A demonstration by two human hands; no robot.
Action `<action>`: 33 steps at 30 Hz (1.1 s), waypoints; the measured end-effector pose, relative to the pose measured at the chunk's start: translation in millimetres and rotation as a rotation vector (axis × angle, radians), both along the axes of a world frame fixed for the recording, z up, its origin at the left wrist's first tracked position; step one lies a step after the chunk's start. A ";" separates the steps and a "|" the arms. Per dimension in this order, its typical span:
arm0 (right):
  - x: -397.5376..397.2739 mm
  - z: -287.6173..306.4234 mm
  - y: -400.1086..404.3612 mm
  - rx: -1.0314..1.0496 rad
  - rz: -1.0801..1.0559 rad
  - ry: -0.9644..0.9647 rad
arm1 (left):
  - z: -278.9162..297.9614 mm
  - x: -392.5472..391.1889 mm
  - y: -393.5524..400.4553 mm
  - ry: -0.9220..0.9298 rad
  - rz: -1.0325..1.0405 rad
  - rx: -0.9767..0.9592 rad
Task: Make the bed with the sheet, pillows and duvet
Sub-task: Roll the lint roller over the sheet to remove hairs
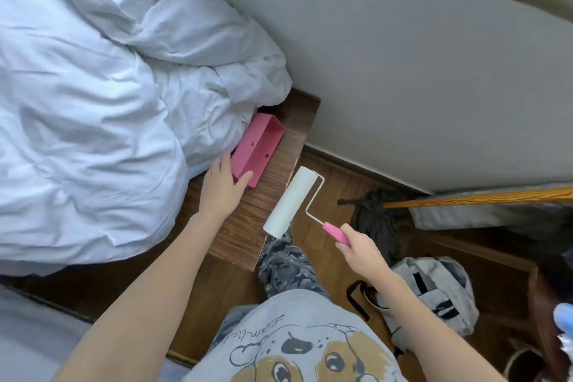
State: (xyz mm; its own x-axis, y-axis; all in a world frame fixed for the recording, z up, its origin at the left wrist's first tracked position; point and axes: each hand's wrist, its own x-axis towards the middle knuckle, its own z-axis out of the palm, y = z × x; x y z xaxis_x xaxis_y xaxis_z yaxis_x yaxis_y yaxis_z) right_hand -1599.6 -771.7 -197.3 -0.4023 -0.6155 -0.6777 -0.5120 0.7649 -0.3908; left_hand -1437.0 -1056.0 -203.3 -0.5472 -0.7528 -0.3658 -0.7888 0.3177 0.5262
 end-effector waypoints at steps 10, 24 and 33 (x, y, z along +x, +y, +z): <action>116.7 55.6 35.7 -0.200 0.239 0.041 | 102.5 212.4 169.8 0.098 0.403 0.007; 275.5 125.8 95.6 -0.235 1.086 -0.198 | 164.1 406.3 492.6 0.162 1.378 -0.004; 326.8 123.0 103.5 -0.203 1.468 -0.214 | 151.8 354.3 618.6 0.174 1.736 0.085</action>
